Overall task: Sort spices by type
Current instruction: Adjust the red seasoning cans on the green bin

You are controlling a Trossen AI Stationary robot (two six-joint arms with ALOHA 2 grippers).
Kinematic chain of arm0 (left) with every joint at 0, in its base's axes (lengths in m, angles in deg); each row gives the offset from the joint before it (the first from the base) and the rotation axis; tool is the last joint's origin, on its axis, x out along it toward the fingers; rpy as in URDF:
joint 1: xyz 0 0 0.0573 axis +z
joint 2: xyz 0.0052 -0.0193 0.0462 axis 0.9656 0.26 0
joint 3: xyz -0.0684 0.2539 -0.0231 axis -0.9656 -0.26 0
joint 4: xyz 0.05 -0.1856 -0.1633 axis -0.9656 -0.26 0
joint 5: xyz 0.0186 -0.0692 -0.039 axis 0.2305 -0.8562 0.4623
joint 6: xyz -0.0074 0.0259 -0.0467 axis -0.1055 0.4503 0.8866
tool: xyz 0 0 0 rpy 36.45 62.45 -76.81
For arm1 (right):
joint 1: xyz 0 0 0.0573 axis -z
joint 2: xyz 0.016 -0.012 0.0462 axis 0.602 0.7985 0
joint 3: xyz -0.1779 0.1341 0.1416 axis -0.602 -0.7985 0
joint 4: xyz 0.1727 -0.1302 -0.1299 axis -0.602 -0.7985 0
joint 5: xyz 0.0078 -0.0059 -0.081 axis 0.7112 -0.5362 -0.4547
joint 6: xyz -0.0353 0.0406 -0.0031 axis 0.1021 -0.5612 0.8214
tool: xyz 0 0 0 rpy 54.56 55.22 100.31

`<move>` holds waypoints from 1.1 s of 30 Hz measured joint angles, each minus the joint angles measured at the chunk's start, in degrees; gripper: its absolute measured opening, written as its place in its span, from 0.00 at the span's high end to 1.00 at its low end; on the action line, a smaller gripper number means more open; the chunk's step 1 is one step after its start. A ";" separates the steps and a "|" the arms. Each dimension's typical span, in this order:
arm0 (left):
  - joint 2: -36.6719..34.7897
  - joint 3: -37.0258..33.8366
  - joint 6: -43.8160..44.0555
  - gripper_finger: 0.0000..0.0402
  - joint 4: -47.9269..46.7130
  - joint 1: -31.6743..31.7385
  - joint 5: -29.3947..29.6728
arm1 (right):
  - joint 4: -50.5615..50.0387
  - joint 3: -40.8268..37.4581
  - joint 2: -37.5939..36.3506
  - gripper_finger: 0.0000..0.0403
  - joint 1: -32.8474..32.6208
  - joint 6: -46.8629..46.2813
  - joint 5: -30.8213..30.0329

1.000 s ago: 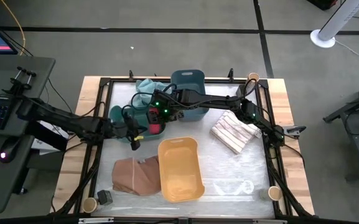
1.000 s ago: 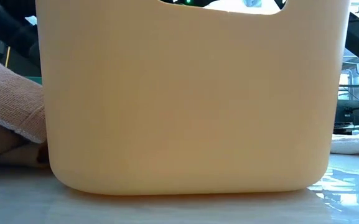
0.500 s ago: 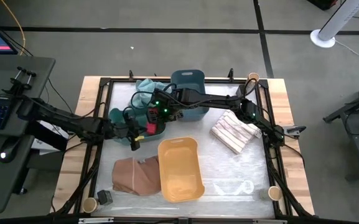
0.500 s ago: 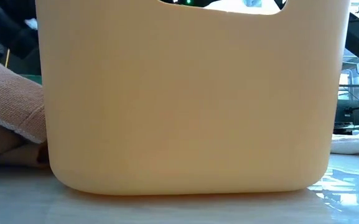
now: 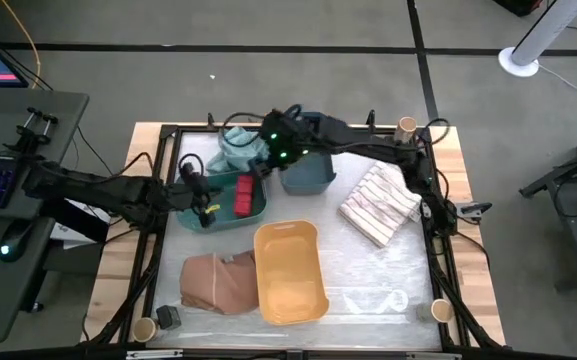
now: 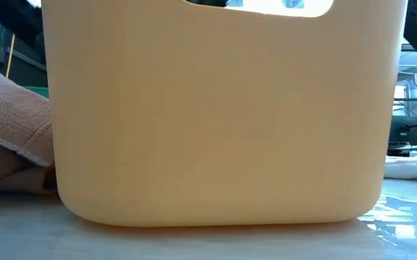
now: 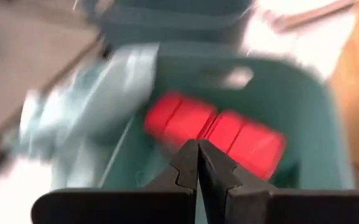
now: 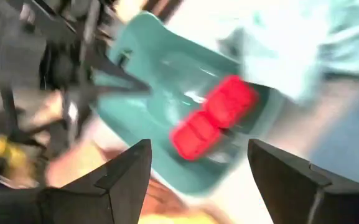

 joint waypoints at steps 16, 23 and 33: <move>11.51 -5.61 5.59 1.00 9.59 8.87 -21.03 | -30.14 -0.13 -4.49 0.35 -0.77 12.94 -8.51; 14.89 -5.49 -2.73 1.00 14.61 13.29 -29.64 | -30.54 -0.09 -7.92 0.35 -0.77 12.10 -9.04; 20.09 -5.55 -7.75 1.00 21.78 15.30 -31.80 | -29.54 -0.09 -10.56 0.35 -1.17 8.41 -9.25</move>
